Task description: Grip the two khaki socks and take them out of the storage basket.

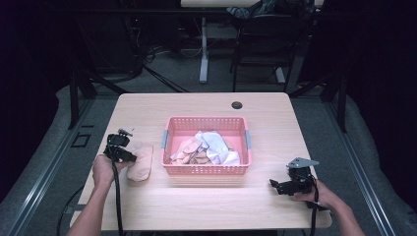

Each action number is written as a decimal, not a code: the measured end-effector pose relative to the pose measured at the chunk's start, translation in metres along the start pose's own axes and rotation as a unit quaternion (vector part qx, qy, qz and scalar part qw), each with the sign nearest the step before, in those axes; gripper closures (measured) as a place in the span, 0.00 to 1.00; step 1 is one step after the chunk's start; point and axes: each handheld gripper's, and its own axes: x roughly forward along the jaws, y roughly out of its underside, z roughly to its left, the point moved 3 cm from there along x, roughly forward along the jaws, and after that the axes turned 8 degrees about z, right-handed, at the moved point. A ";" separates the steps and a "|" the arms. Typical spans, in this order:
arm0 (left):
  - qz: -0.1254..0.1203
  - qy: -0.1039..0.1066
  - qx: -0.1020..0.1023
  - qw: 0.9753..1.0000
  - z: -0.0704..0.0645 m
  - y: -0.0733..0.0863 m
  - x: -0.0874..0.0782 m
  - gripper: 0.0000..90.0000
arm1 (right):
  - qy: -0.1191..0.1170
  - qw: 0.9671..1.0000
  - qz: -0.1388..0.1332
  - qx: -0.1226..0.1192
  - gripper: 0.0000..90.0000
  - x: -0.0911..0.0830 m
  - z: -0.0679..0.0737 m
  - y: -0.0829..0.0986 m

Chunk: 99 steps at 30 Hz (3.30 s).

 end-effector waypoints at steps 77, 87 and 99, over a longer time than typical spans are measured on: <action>0.042 0.022 0.198 0.979 -0.168 -0.087 0.008 0.94 | 0.000 1.000 0.000 0.000 0.00 0.000 0.000 0.000; 0.007 0.022 0.206 0.978 -0.166 -0.091 -0.024 0.94 | 0.000 1.000 0.000 0.000 0.00 0.000 0.000 0.000; -0.039 0.013 0.206 0.978 -0.165 -0.099 -0.073 0.94 | 0.000 1.000 0.000 0.000 0.00 0.000 0.000 0.000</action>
